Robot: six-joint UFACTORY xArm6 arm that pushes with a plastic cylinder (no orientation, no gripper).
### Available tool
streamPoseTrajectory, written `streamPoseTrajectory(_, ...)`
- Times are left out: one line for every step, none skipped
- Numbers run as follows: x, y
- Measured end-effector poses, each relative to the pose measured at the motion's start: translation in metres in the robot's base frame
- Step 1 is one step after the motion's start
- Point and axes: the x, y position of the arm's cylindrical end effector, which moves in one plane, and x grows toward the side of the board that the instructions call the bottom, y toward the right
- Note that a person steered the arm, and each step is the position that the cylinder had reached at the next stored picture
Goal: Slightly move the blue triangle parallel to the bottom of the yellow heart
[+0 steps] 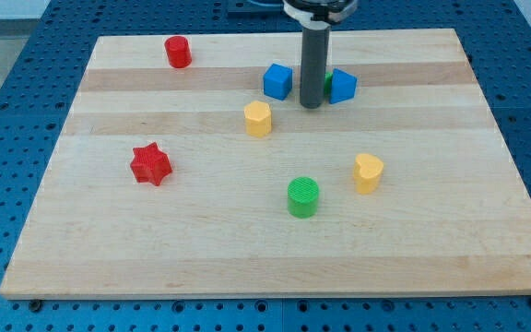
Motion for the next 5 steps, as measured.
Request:
streamPoseTrajectory(0.0,0.01)
streamPoseTrajectory(0.0,0.01)
streamPoseTrajectory(0.013,0.013)
streamPoseTrajectory(0.018,0.046)
streamPoseTrajectory(0.01,0.059)
